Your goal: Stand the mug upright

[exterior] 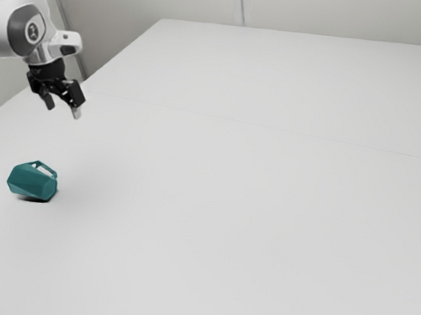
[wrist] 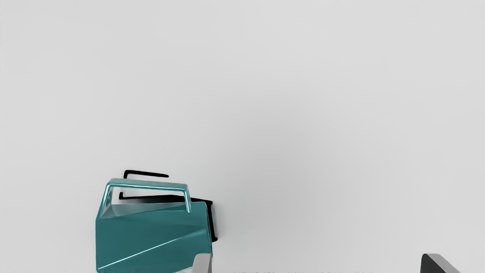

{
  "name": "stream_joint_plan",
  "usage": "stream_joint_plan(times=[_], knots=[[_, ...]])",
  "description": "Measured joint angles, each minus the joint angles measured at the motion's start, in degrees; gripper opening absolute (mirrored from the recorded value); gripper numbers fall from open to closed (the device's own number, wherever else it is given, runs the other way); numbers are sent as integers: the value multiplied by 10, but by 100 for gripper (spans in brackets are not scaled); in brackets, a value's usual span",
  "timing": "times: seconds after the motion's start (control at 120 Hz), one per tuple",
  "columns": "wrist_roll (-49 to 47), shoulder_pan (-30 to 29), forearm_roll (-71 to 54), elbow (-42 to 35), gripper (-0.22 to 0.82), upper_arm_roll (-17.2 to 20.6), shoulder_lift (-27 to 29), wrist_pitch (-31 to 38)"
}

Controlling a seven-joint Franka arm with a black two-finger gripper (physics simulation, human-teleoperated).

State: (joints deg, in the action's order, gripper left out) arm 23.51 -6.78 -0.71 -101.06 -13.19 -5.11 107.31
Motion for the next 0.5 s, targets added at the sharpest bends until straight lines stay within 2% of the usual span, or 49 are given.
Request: stream_joint_plan(times=[0.092,0.158,0.333,0.5], knots=[[5,6,10,-7,60,-18,5,5],[17,9,33,-7,60,-45,5,9],[51,-92,75,13,60,-47,-24,14],[93,-149,106,88,60,-40,-106,3]])
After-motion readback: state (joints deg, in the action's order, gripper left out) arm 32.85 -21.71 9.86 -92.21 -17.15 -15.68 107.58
